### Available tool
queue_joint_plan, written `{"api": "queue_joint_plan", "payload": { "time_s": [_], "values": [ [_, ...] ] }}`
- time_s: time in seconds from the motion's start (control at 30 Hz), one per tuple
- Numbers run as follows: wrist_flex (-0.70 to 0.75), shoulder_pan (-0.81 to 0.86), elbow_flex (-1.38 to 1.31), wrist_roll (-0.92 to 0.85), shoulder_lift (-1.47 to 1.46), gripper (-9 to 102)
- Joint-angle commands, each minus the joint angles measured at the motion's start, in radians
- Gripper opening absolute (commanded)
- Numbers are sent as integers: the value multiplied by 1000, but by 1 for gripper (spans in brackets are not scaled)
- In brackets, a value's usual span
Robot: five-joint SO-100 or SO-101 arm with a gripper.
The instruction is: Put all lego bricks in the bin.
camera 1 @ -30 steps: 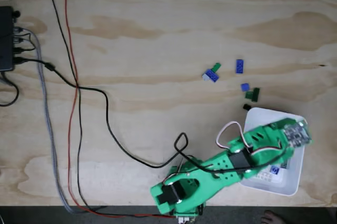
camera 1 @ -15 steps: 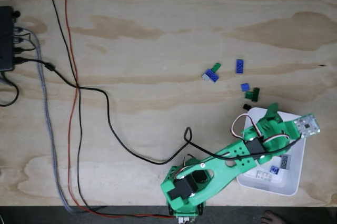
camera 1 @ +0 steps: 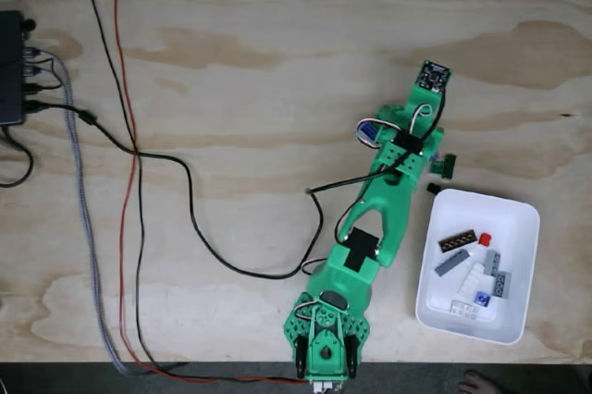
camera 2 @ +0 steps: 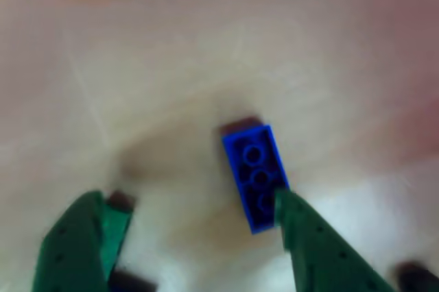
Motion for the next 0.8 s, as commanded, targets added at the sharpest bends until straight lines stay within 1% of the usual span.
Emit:
{"api": "queue_joint_plan", "payload": {
  "time_s": [0.0, 0.07, 0.27, 0.3, 0.33, 0.4, 0.43, 0.53, 0.63, 0.77],
  "values": [
    [-69, 9, -37, -44, -5, 24],
    [-106, 28, -40, -55, -23, 24],
    [-57, 43, -60, -37, -12, 25],
    [-49, 40, -61, -35, -5, 23],
    [-49, 40, -61, -37, 2, 18],
    [-60, 38, -52, -32, 12, 5],
    [-60, 37, -46, -25, 20, 1],
    [-77, 21, 8, 28, 58, 0],
    [-106, 8, 104, 146, 213, 0],
    [-97, 3, 247, 232, 690, 0]
  ]
}}
